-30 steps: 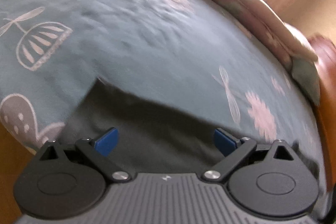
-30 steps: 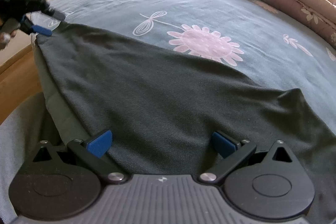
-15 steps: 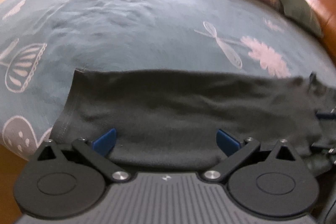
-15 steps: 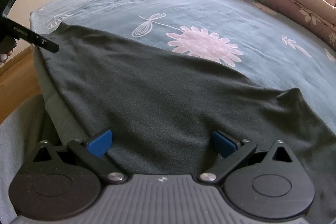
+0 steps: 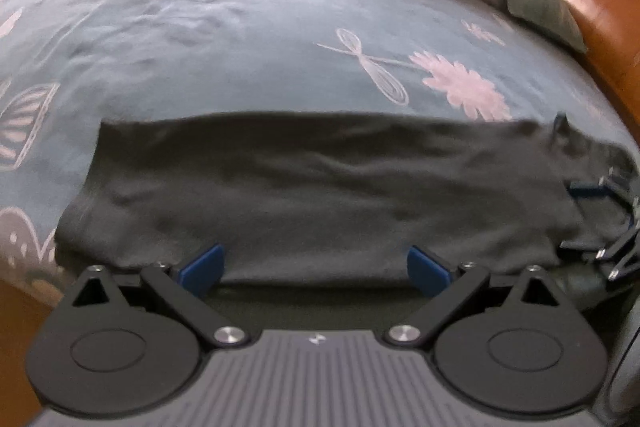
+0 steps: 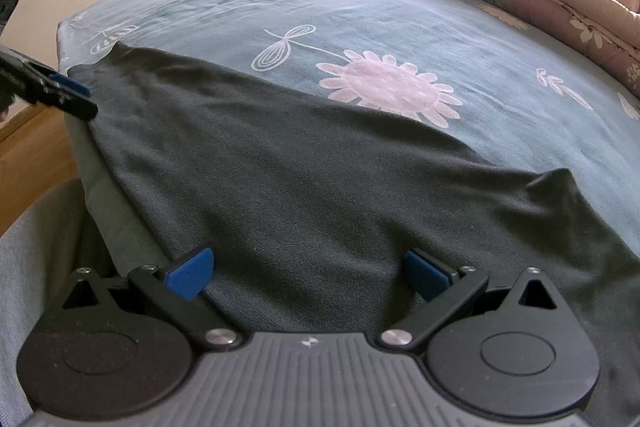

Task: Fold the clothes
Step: 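Lay the folded sweatpants down on the bed with both tools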

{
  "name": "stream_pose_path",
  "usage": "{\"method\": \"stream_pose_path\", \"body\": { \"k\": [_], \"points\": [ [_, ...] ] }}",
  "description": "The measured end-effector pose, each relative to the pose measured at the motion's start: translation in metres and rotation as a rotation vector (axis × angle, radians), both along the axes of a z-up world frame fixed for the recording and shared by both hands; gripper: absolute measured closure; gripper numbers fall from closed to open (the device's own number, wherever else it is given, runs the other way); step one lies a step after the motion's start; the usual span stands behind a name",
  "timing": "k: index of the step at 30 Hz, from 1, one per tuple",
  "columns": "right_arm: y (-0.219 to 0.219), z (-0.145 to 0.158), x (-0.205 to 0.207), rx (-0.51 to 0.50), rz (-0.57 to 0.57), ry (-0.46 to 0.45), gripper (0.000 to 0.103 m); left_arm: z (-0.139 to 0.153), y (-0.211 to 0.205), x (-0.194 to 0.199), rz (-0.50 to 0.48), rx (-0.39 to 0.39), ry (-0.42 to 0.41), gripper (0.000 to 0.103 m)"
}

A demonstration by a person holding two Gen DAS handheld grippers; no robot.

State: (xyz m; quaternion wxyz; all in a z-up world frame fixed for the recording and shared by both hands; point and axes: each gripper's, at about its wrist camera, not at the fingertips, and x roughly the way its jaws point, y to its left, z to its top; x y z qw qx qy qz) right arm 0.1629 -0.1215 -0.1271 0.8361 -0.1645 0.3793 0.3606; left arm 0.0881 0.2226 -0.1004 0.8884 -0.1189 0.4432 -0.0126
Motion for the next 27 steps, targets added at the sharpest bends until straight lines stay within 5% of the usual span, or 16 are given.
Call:
{"method": "stream_pose_path", "body": {
  "k": [20, 24, 27],
  "points": [
    [0.001, 0.000, -0.001, 0.001, -0.009, -0.013, 0.000, 0.021, 0.008, -0.013, 0.048, 0.062, -0.064, 0.006],
    [0.000, 0.000, -0.002, 0.003, -0.012, -0.018, 0.000, 0.018, 0.033, -0.023, 0.146, -0.096, -0.101, 0.006],
    [0.000, -0.001, -0.002, 0.004, -0.013, -0.020, 0.000, 0.007, 0.065, -0.039, 0.306, -0.323, -0.131, 0.006]
  ]
}}
